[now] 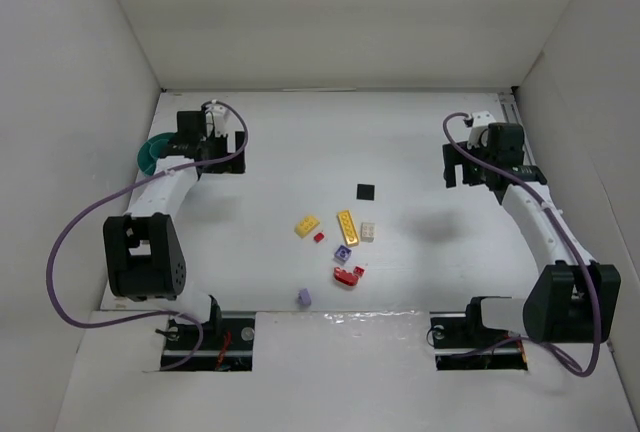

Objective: Sort the legos into containers by color

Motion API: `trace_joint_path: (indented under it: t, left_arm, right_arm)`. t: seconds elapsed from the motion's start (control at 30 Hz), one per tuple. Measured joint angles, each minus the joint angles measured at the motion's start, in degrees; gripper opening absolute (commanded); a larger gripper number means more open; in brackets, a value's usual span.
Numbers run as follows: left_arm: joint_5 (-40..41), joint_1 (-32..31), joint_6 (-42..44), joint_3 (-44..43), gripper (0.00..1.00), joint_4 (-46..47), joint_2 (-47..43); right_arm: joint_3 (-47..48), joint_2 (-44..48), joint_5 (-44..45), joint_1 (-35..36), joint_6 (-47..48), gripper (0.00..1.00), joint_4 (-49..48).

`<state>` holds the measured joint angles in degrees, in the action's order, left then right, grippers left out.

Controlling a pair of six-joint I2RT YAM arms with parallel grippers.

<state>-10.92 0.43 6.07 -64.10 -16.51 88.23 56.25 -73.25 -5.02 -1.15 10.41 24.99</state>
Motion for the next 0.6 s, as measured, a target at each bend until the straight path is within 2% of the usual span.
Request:
trace_joint_path:
  t: [0.13,0.37,0.47,0.6]
  left_arm:
    - [-2.3,0.0,1.6,-0.2,1.0,-0.5,-0.5]
    - [-14.4,-0.9,10.7,-4.9,1.0,-6.8,0.6]
    - [-16.6,-3.8,15.1,-5.3,1.0,-9.1,0.9]
    - [-17.9,-10.9,20.0,-4.4,1.0,-11.4,0.8]
  right_arm:
    - [-0.9,0.9,-1.3,0.0,1.0,0.99,0.1]
    - [-1.3,0.9,-4.0,0.2,3.5,0.97,0.7]
    - [-1.3,1.2,-4.4,0.7,5.0,0.97,1.6]
    - [-1.3,1.5,-4.5,1.6,6.0,0.97,2.0]
